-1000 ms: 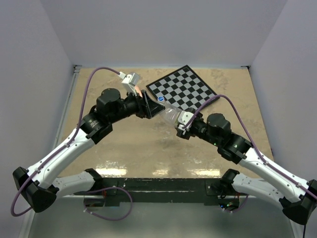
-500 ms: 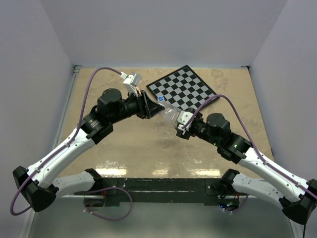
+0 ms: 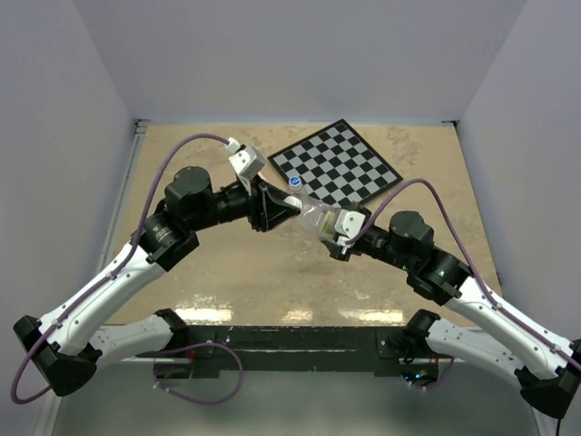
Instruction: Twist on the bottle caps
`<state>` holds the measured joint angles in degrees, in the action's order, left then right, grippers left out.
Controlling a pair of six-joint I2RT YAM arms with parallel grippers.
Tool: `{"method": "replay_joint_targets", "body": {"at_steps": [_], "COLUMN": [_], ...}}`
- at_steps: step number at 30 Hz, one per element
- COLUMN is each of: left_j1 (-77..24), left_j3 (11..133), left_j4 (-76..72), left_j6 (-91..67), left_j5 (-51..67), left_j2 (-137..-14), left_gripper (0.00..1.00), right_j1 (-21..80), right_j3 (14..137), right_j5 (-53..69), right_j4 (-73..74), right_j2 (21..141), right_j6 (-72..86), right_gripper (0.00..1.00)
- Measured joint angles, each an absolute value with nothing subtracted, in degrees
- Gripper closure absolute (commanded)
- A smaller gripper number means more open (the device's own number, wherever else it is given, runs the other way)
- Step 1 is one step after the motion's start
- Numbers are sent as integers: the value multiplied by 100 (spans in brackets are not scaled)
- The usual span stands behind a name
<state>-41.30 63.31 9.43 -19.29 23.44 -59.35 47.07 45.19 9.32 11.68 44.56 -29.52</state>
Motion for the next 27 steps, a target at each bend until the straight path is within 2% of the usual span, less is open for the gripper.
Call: {"method": "replay_joint_targets", "body": {"at_steps": [19,20,24,27], "left_j1": [-4128,-4128,-4128,-4128], "left_j3": [6141,6119,6003,5898], "left_j4": [1544,1562,1592,1470], "left_j6": [2141,2235,2580,2486], "left_j5": [4080,4101,4119,4086], "left_j2": [-5363,-5339,-5249,-5159], "left_gripper": [100,96,56,31], "right_j1": [4652,4652,4652,4654], "right_j3": [4530,4530,4530,4530], "right_j5": [2047,2082,2134,2119], "right_j4": [1286,1299,1356,1391], "right_j2": [4342,4346,4351,4355], "right_j6": [-2880,-2897,-2923,-2939], "right_gripper": [100,100,100,100]}}
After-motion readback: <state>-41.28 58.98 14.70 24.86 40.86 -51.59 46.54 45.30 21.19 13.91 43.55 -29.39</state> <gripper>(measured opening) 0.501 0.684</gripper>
